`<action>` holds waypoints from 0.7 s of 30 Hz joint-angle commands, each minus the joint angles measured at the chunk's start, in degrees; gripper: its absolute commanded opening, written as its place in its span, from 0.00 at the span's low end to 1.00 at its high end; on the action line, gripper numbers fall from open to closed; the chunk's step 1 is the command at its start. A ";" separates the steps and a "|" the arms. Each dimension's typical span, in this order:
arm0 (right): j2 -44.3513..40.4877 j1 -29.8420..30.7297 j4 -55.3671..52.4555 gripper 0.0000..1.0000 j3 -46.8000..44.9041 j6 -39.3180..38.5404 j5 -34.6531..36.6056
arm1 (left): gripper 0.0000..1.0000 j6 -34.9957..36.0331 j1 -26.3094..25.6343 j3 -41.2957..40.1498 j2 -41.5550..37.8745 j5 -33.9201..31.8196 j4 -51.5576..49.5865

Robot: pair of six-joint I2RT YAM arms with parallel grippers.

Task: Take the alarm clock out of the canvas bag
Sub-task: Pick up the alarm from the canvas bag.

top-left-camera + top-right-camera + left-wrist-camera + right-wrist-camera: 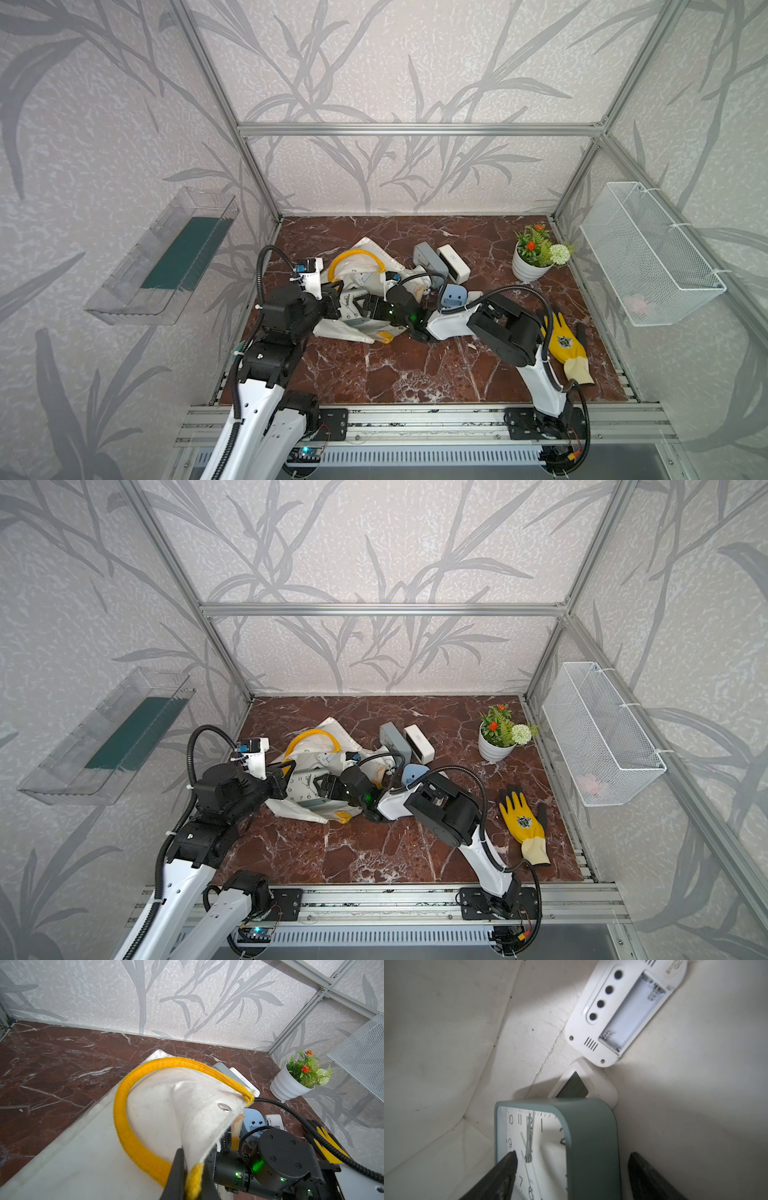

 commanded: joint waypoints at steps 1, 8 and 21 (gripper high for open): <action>1.79 -0.31 0.71 0.83 1.49 -0.14 -1.65 | 0.00 -0.84 -0.11 0.46 -0.52 4.33 6.12; 1.68 -0.49 8.45 0.70 0.36 0.48 -5.12 | 0.00 -1.01 -0.11 0.25 -0.94 3.94 5.91; -3.91 0.43 8.68 0.51 -3.51 -1.27 -7.04 | 0.00 -1.31 -0.08 -0.29 -1.55 2.35 5.73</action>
